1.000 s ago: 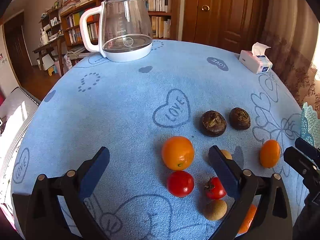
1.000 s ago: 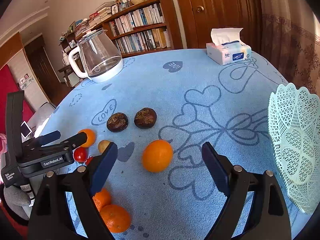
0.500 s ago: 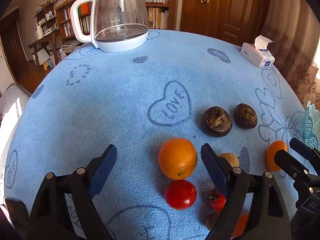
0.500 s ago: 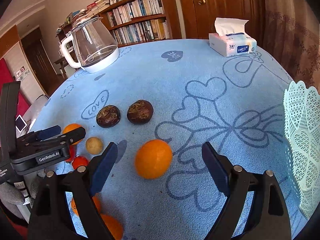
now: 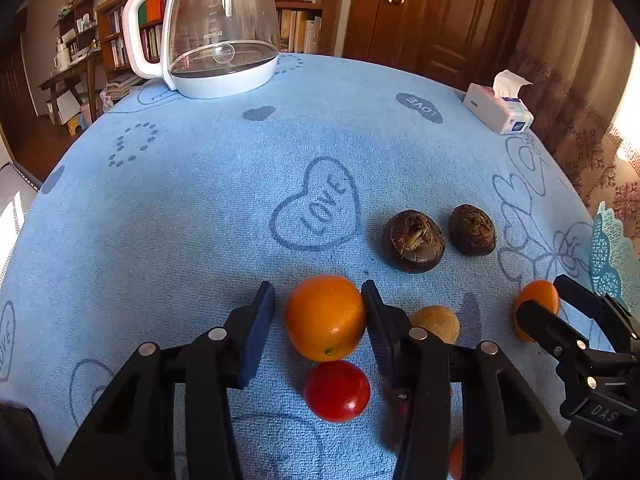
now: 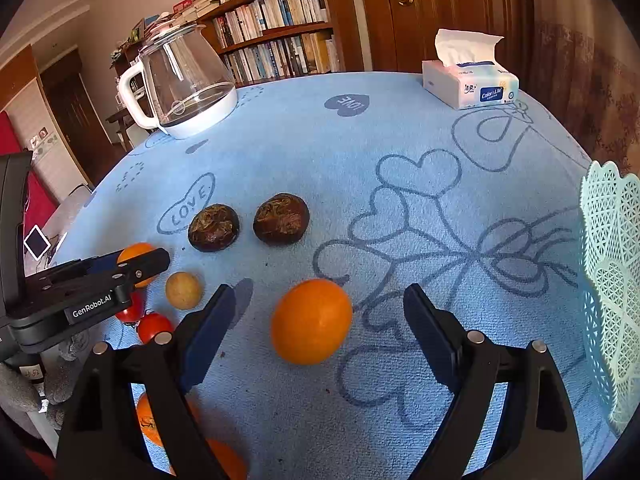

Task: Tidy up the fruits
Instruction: 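Grasp the large orange on the cloth with the right tool while the left holds its orange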

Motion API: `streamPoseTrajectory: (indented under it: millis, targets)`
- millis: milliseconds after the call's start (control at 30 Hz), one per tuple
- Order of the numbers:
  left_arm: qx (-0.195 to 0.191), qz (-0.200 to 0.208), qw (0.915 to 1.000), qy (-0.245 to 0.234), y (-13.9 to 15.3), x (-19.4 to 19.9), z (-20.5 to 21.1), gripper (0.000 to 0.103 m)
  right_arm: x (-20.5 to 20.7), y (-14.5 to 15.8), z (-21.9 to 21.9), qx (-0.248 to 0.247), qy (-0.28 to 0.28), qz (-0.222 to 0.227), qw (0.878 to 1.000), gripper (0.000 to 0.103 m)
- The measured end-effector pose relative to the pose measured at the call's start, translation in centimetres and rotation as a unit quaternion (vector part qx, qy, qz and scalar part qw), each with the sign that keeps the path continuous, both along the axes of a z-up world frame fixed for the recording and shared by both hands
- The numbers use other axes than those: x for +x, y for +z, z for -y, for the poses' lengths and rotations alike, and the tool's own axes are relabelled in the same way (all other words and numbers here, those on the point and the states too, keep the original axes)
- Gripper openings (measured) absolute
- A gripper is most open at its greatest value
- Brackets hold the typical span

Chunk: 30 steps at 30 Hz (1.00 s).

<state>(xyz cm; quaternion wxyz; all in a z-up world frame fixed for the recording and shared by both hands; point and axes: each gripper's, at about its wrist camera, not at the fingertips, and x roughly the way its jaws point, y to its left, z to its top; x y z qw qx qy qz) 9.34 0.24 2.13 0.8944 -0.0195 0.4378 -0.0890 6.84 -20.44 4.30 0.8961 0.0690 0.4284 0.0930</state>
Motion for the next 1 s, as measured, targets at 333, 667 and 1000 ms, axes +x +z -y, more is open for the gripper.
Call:
streamPoseTrajectory:
  millis: [333,667,1000]
  targets:
    - [-0.032,0.009,0.9992,0.021,0.5,-0.4,-1.4,0.038,0.0,-0.5,0.0,0.001,-0.004,-0.001,1.000,0.081]
    - [-0.026,0.065,0.9966,0.044,2.6,-1.7,-2.3,0.038,0.2,-1.0,-0.1,0.000,0.000,-0.014,1.000,0.066]
    - [-0.025,0.069,0.9964,0.042,2.6,-2.1,-2.1,0.038,0.0,-1.0,-1.1,-0.026,0.011,-0.007,1.000,0.042]
